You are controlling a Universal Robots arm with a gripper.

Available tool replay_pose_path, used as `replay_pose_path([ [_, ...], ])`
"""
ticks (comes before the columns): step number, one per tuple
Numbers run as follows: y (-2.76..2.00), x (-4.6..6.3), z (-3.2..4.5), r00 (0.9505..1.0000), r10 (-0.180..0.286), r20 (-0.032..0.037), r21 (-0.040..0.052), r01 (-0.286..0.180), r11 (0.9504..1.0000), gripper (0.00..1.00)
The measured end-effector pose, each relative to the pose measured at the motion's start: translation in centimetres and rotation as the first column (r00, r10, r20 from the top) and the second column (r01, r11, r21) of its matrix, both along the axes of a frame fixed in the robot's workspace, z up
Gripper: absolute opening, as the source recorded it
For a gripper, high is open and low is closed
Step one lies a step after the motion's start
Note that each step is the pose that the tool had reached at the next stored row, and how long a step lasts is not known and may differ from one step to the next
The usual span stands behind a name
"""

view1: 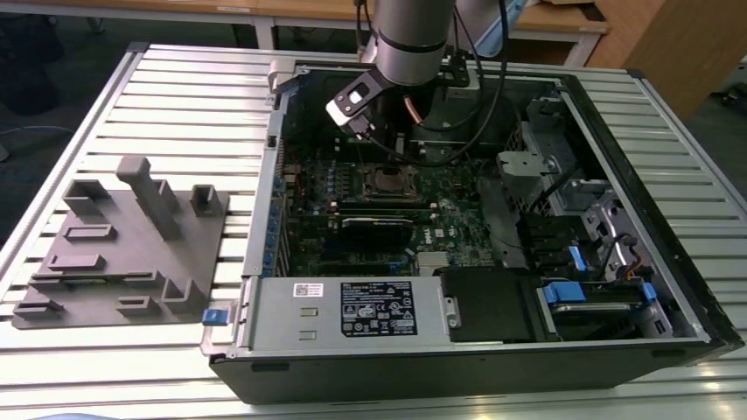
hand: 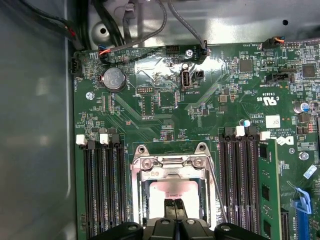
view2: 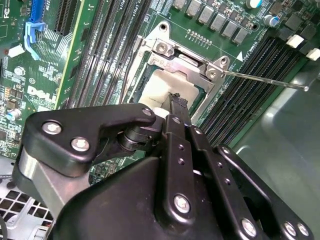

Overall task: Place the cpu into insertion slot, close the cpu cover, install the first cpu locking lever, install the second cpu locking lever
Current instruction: 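Close the cpu cover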

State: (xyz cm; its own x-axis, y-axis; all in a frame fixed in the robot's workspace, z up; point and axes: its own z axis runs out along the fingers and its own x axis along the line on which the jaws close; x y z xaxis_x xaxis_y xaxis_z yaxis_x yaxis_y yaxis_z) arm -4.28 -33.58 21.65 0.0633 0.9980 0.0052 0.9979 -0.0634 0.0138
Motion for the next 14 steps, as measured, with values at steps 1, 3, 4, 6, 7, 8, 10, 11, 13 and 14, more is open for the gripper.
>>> replay_pose_path([
  [1, 0.0, 0.0, -0.01, 1.0, 0.0, 0.0001, 0.0001, 0.0, 1.0, 0.1],
  [3, 0.0, 0.0, -0.01, 1.0, 0.0, 0.0001, 0.0001, 0.0, 1.0, 0.1],
  [4, 0.0, 0.0, -0.01, 1.0, 0.0, 0.0001, 0.0001, 0.0, 1.0, 0.1],
  [6, 0.0, 0.0, -0.01, 1.0, 0.0, 0.0001, 0.0001, 0.0, 1.0, 0.1],
  [7, 0.0, 0.0, -0.01, 1.0, 0.0, 0.0001, 0.0001, 0.0, 1.0, 0.1],
  [8, 0.0, 0.0, -0.01, 1.0, 0.0, 0.0001, 0.0001, 0.0, 1.0, 0.1],
  [10, 0.0, 0.0, -0.01, 1.0, 0.0, 0.0001, 0.0001, 0.0, 1.0, 0.1],
  [11, 0.0, 0.0, -0.01, 1.0, 0.001, 0.0001, 0.0001, -0.001, 1.0, 0.1],
  [13, 0.0, 0.0, -0.01, 0.9997, 0.024, 0.0001, 0.0001, -0.024, 0.9997, 0.1],
  [14, 0.0, 0.0, -0.02, 0.9991, 0.042, 0.0002, 0.0002, -0.042, 0.9991, 0.1],
])
